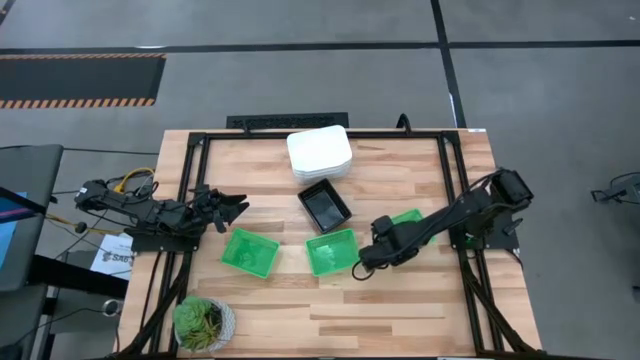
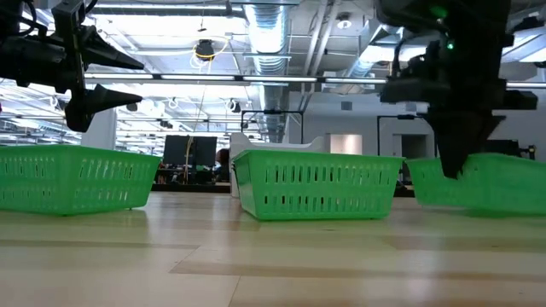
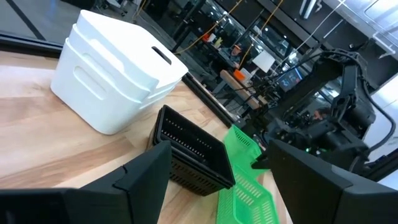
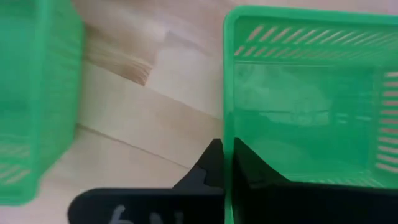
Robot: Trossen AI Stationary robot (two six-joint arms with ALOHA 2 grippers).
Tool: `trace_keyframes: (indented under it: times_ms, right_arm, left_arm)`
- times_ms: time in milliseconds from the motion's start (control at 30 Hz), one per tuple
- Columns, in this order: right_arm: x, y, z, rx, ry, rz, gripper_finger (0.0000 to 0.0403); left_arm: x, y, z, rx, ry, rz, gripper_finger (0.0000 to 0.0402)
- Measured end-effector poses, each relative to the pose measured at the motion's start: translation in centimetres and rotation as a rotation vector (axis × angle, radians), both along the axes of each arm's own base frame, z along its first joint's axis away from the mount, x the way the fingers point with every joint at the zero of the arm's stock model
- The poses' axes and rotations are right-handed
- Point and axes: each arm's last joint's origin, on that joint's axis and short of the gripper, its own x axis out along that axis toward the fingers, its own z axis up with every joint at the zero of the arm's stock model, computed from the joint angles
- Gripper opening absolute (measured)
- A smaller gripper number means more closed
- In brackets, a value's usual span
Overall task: Stack baskets by color
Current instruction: Stack the right green bin on the middle green bin
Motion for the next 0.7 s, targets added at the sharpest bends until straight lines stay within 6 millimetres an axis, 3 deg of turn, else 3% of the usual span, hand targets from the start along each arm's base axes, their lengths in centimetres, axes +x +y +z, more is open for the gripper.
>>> trace_keyframes:
  times_ms: [333,600,700]
  right_arm:
    - [0.5,-1.1,7.3,0.030,-0.235,0.078,0.0004]
    - [1.7,-0.3,14.8,0.052,-0.358,0.162,0.0003]
    - [2.4,0.1,16.5,0.062,-0.393,0.165,0.0003]
  left_arm:
    - [0.0,0.0,0.0,-0.005,-0.002,0.001,0.0256]
    - [0.0,0.0,0.0,-0.005,-0.002,0.000,0.0256]
    - [0.0,0.0,0.0,-0.004,-0.002,0.000,0.0256]
